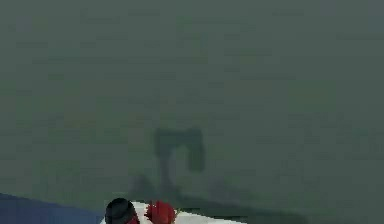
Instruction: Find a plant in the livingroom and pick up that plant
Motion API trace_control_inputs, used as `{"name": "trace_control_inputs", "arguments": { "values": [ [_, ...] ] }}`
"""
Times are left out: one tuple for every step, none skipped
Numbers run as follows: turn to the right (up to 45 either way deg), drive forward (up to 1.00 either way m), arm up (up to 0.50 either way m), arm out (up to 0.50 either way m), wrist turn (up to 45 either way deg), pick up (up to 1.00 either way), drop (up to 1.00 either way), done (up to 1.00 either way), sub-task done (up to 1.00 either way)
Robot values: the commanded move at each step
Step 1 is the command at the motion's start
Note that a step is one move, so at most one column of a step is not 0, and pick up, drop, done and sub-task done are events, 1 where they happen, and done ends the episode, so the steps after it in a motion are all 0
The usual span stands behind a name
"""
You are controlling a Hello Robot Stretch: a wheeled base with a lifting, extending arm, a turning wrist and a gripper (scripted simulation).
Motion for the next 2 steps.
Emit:
{"name": "trace_control_inputs", "arguments": {
  "values": [
    [-45.0, 0.0, 0.0, 0.0, 0.0, 0.0, 0.0, 0.0, 0.0],
    [-33.0, 0.0, 0.0, 0.0, 0.0, 0.0, 0.0, 0.0, 0.0]
  ]
}}
